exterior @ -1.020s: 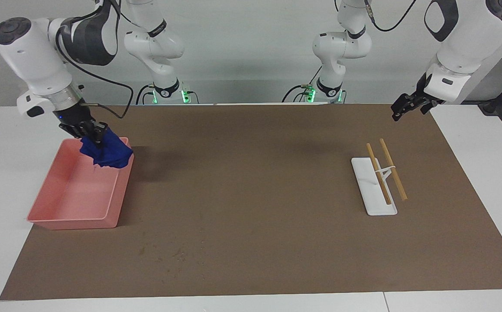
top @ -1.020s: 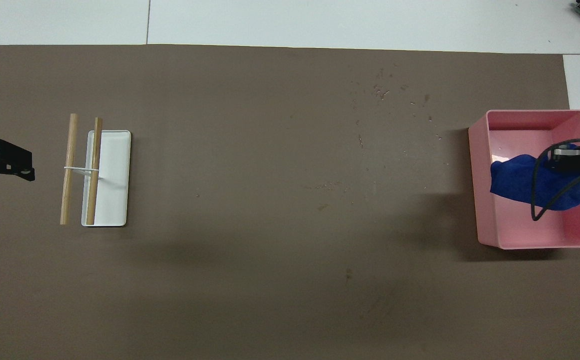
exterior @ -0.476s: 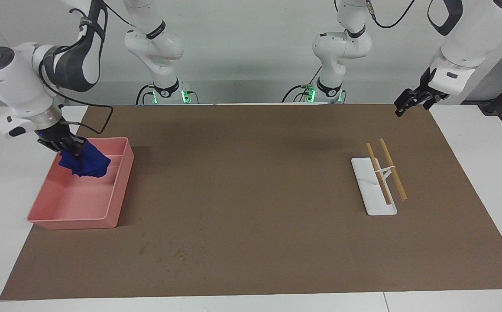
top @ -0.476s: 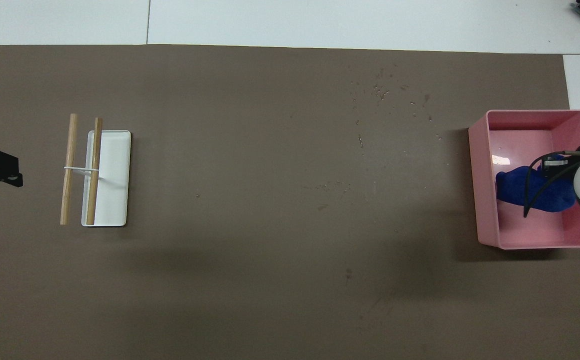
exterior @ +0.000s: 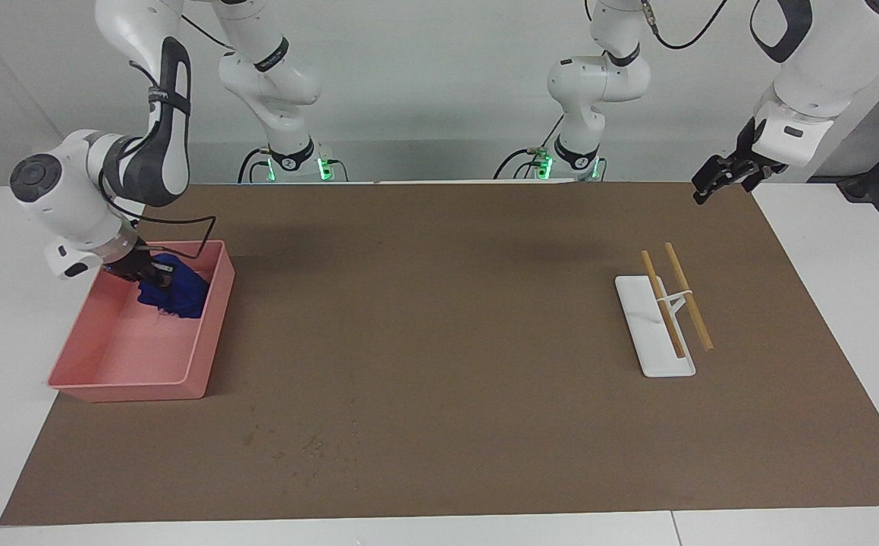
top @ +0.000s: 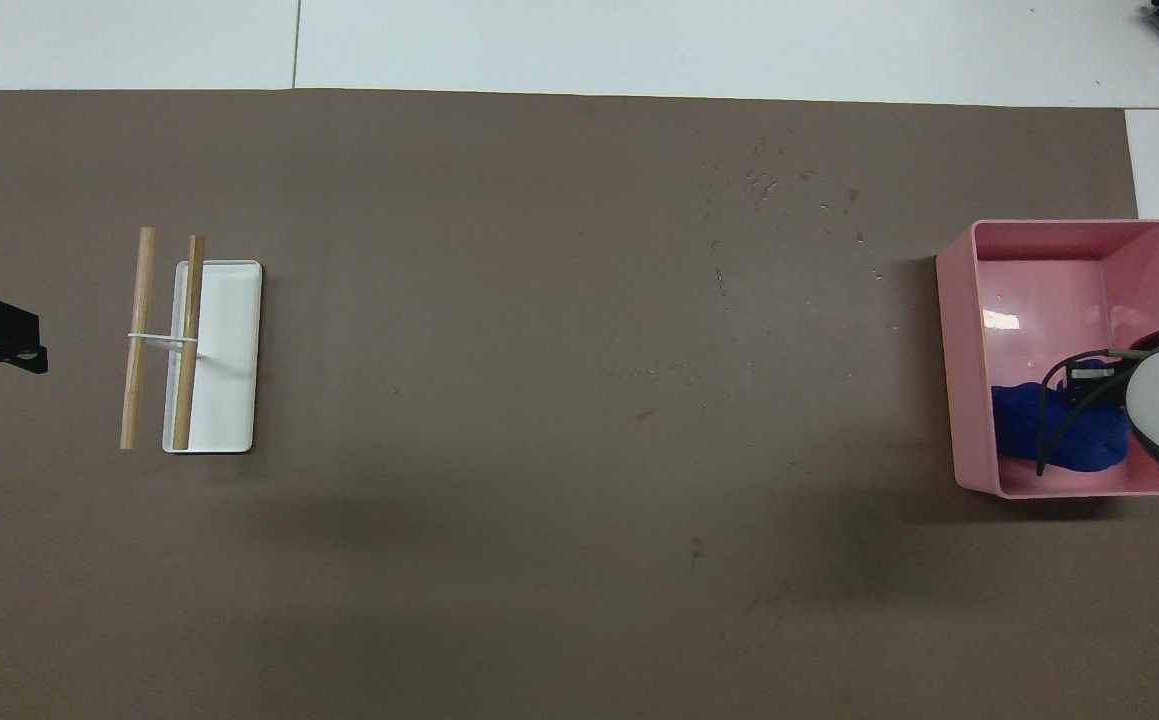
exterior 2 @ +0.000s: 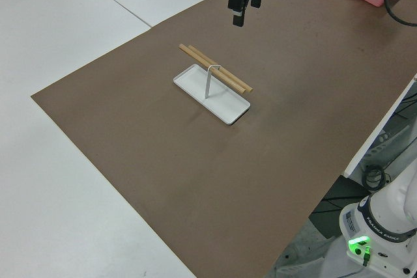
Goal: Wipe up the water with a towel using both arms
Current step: 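Carry the blue cloth into the pink box with the right gripper, then open the right gripper and lift it out of the cloth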
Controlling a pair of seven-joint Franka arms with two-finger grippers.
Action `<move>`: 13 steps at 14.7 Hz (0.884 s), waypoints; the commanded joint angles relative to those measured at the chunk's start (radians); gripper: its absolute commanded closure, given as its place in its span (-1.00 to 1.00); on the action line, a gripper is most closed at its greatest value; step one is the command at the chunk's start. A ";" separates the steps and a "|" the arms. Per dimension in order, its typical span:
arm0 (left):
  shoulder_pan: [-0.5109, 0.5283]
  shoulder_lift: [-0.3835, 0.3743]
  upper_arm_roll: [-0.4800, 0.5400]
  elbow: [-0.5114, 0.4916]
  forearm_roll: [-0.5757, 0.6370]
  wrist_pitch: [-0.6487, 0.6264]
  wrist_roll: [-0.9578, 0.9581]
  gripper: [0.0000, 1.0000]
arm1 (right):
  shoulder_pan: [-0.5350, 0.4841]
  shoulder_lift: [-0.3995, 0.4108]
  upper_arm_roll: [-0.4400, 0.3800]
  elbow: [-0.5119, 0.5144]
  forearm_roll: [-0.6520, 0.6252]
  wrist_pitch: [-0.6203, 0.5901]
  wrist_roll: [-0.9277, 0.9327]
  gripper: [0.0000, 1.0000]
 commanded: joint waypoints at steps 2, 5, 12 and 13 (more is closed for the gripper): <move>0.016 -0.026 -0.010 -0.023 -0.051 0.062 0.018 -1.00 | -0.017 -0.040 0.017 -0.019 -0.019 0.003 -0.016 -1.00; 0.011 -0.031 -0.010 -0.030 -0.059 0.069 0.015 -1.00 | -0.005 -0.069 0.026 0.026 -0.018 -0.011 0.005 -1.00; -0.001 -0.030 -0.011 -0.033 -0.084 0.089 0.018 -1.00 | 0.160 -0.168 0.031 0.124 0.004 -0.138 0.263 -1.00; -0.001 -0.031 -0.013 -0.033 -0.084 0.086 0.019 -1.00 | 0.186 -0.165 0.037 0.164 0.020 -0.178 0.292 -1.00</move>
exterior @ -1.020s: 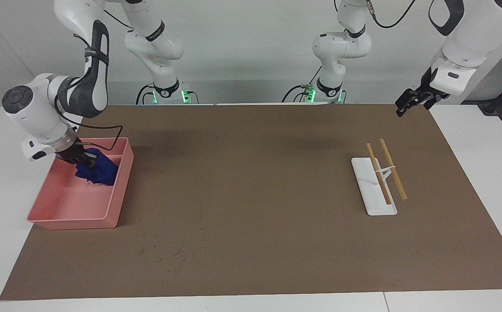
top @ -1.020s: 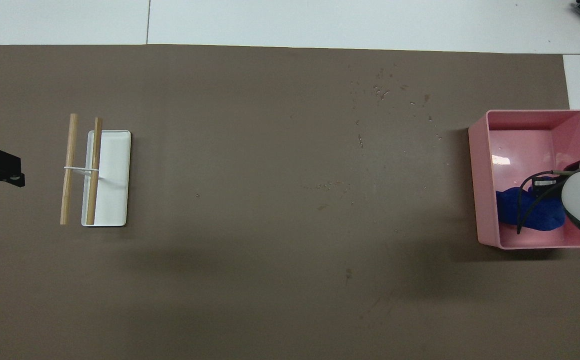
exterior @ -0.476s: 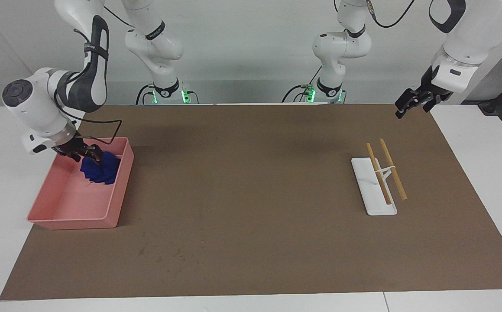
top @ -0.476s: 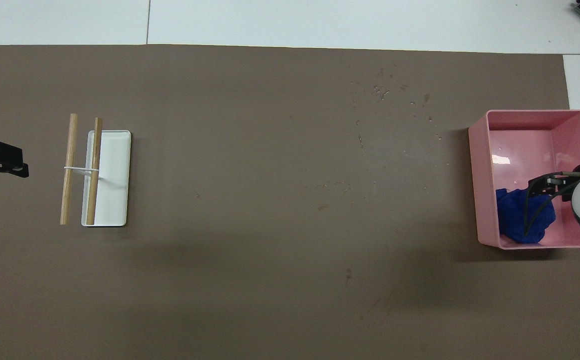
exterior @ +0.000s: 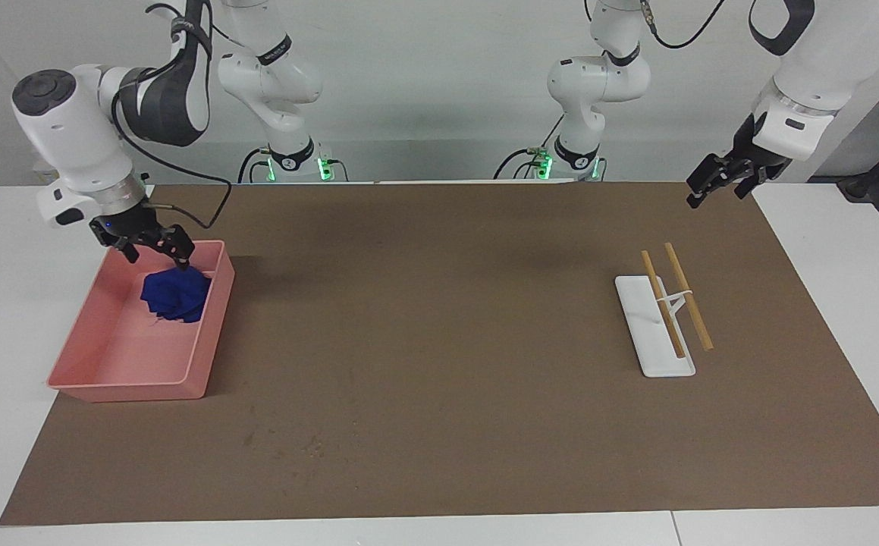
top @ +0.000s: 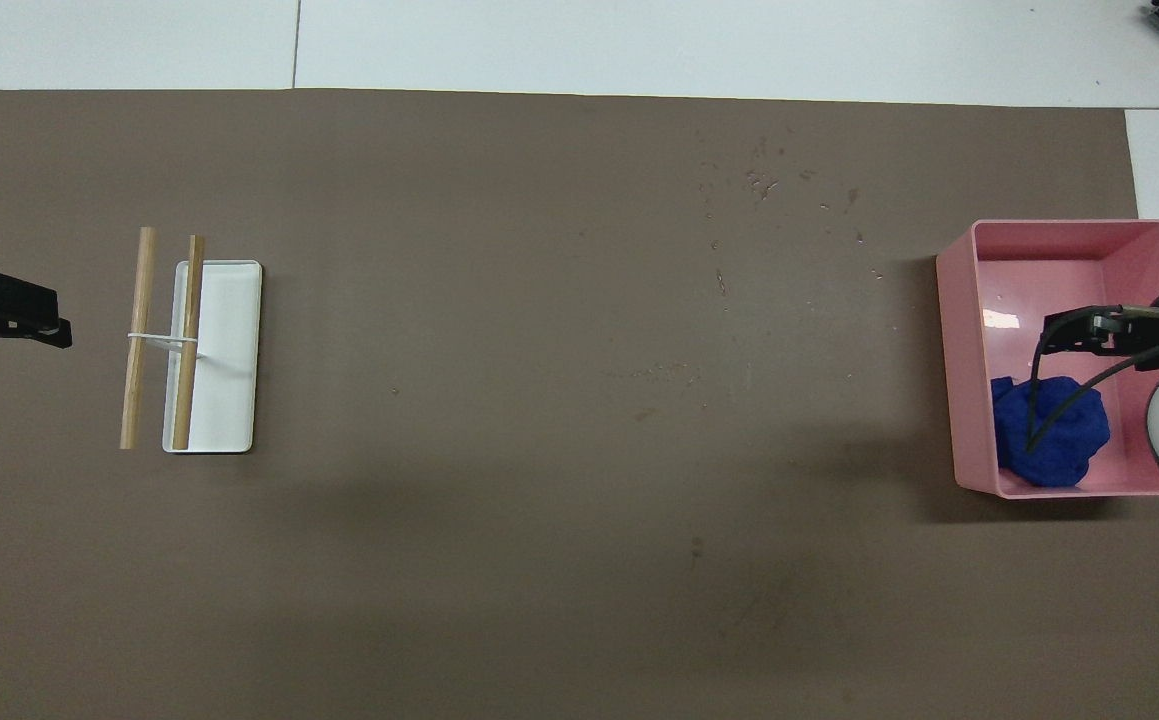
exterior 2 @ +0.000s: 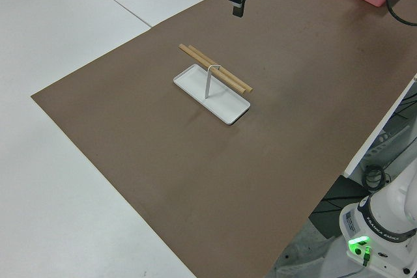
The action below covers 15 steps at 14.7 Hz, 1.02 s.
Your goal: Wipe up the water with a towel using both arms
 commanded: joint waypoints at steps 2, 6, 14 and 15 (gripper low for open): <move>-0.004 -0.024 -0.007 -0.031 -0.008 0.021 0.017 -1.00 | 0.093 0.015 0.009 0.154 0.036 -0.140 0.102 -1.00; -0.030 -0.013 -0.010 -0.005 -0.002 0.009 0.026 -1.00 | 0.156 0.033 0.011 0.331 0.041 -0.275 0.165 -1.00; -0.036 -0.019 -0.010 -0.013 0.001 -0.025 0.041 -1.00 | 0.135 0.020 0.000 0.401 0.075 -0.398 0.168 -1.00; -0.036 -0.019 -0.007 -0.013 0.001 -0.025 0.041 -1.00 | 0.133 0.018 0.000 0.395 0.075 -0.409 0.168 -1.00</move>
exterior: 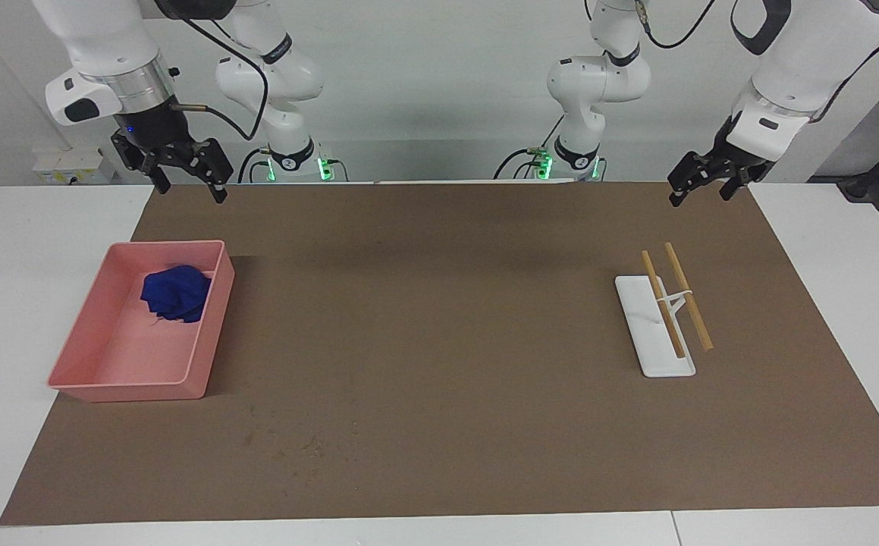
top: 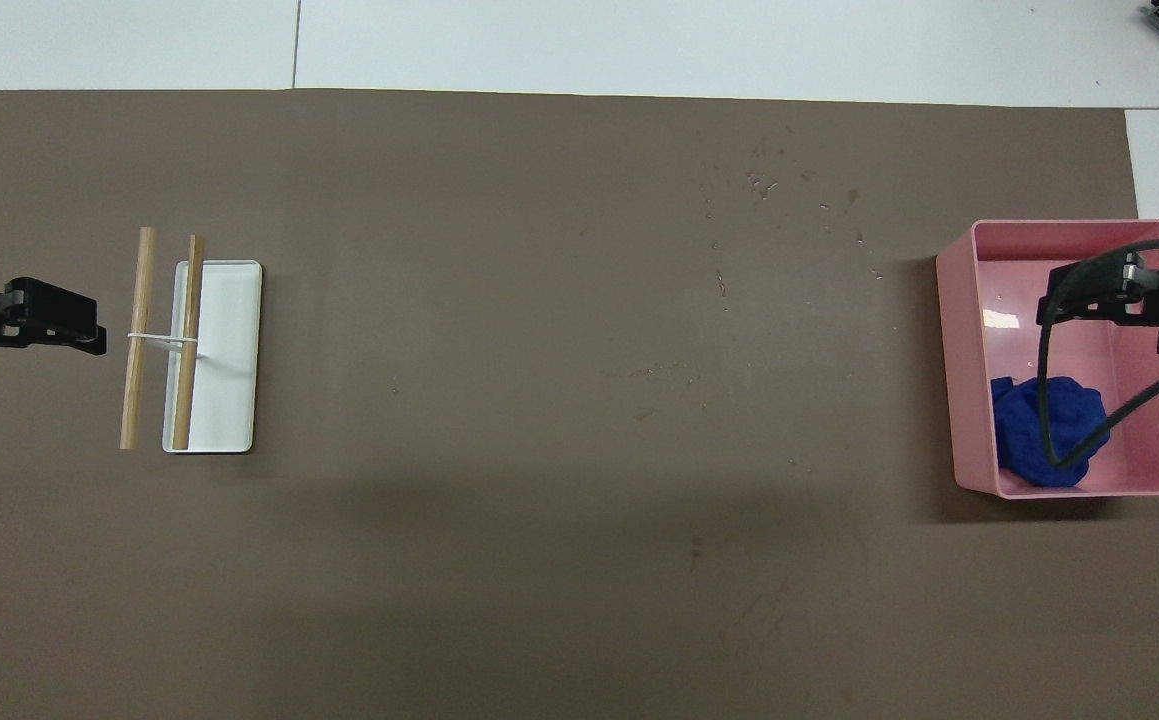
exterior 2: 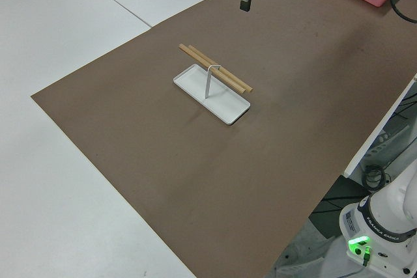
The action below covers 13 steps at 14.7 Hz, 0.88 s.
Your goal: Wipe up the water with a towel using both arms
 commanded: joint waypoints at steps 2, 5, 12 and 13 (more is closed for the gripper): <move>-0.001 -0.019 0.011 -0.013 0.001 -0.015 0.015 -1.00 | -0.015 -0.011 0.005 -0.020 0.020 -0.033 -0.009 -1.00; -0.003 -0.019 0.011 -0.015 0.001 -0.012 0.015 -1.00 | -0.016 -0.023 0.005 -0.040 0.020 -0.030 -0.034 -1.00; -0.003 -0.019 0.011 -0.015 0.001 -0.010 0.013 -1.00 | -0.018 -0.023 0.005 -0.042 0.020 -0.028 -0.035 -1.00; -0.003 -0.019 0.011 -0.015 0.001 -0.010 0.013 -1.00 | -0.018 -0.023 0.005 -0.042 0.020 -0.028 -0.035 -1.00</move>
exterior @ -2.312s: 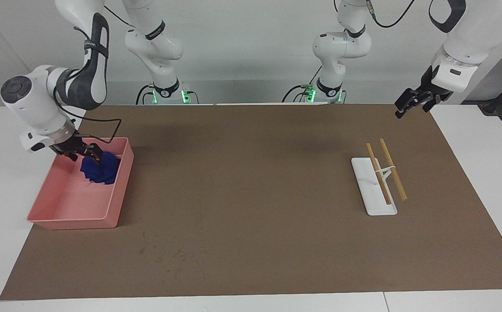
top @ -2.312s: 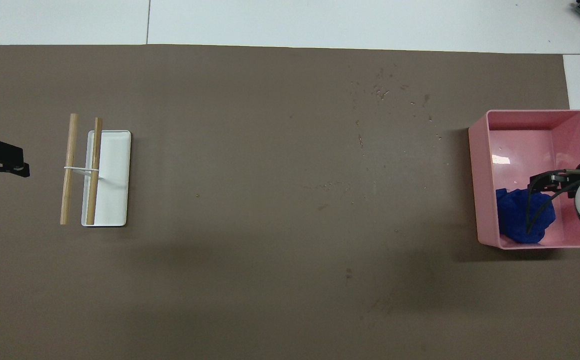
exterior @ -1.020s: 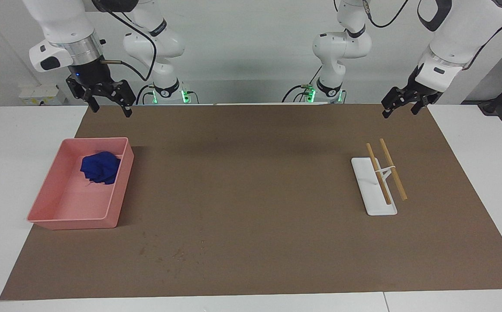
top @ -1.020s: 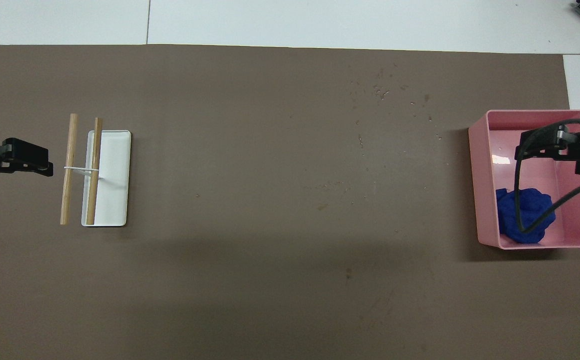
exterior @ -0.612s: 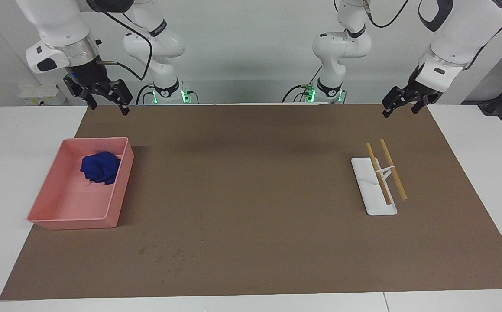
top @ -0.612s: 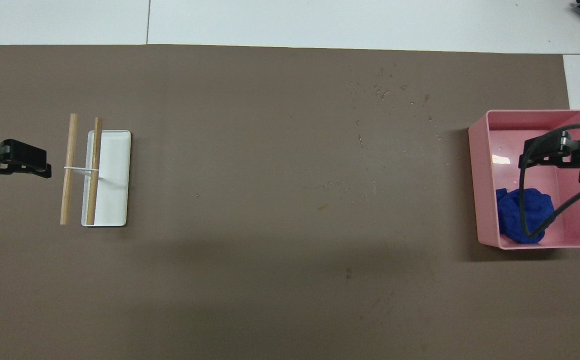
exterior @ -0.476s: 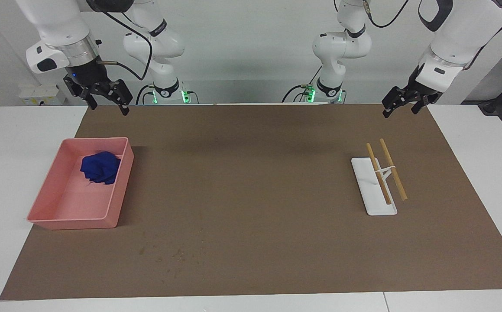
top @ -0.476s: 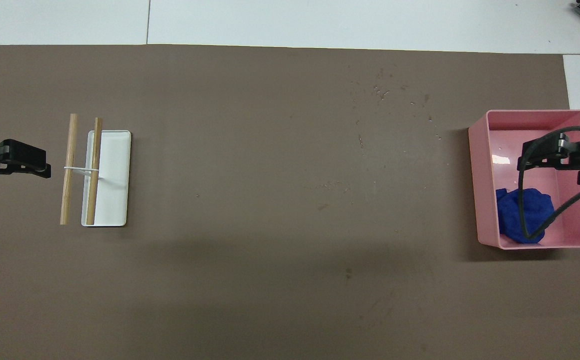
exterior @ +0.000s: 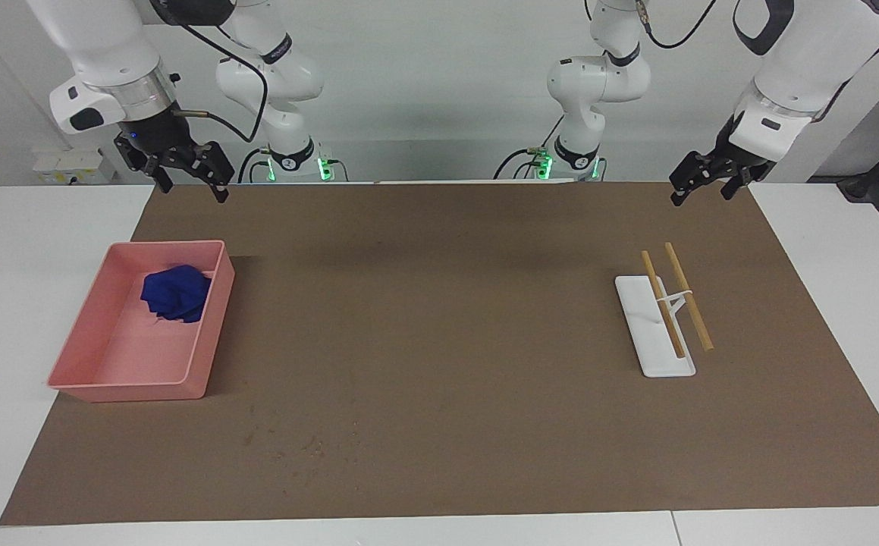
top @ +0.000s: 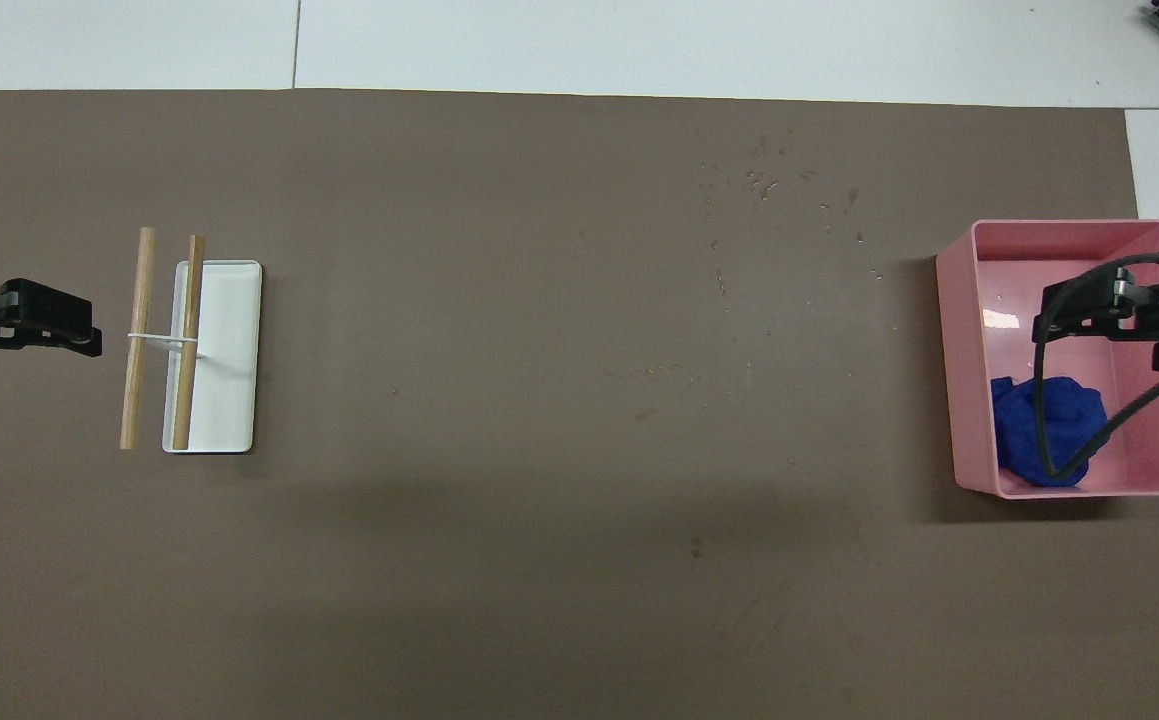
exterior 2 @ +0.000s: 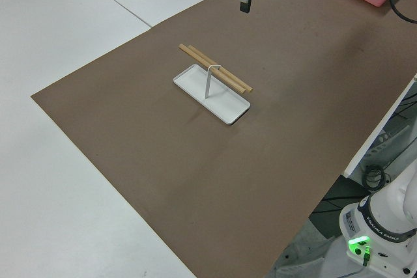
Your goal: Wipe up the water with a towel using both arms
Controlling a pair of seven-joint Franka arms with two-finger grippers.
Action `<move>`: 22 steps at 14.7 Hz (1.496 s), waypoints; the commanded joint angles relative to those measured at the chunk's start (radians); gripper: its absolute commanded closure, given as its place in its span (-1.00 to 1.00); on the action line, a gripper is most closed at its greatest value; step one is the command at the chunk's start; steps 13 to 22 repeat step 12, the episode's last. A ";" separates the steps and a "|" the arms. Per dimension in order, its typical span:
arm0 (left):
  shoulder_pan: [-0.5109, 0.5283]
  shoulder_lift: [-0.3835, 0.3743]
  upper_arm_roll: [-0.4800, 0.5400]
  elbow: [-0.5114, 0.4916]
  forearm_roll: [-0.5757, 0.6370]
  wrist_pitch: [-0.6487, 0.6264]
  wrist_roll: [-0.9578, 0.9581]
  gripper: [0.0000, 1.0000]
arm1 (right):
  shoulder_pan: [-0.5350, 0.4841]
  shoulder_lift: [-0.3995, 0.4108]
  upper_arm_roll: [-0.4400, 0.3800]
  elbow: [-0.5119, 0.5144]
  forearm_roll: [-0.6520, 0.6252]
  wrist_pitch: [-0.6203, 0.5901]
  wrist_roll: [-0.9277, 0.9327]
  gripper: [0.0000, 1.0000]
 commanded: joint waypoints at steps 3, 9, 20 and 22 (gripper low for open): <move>-0.004 -0.019 0.006 -0.015 0.001 -0.006 0.012 -1.00 | -0.017 -0.023 0.005 -0.028 0.020 0.000 -0.028 -1.00; -0.004 -0.019 0.006 -0.017 0.001 -0.003 0.011 -1.00 | -0.017 -0.023 0.005 -0.028 0.020 0.000 -0.046 -1.00; -0.004 -0.019 0.006 -0.017 0.001 -0.003 0.009 -1.00 | -0.017 -0.023 0.005 -0.028 0.020 0.000 -0.048 -1.00; -0.004 -0.019 0.006 -0.017 0.001 -0.003 0.009 -1.00 | -0.017 -0.023 0.005 -0.028 0.020 0.000 -0.048 -1.00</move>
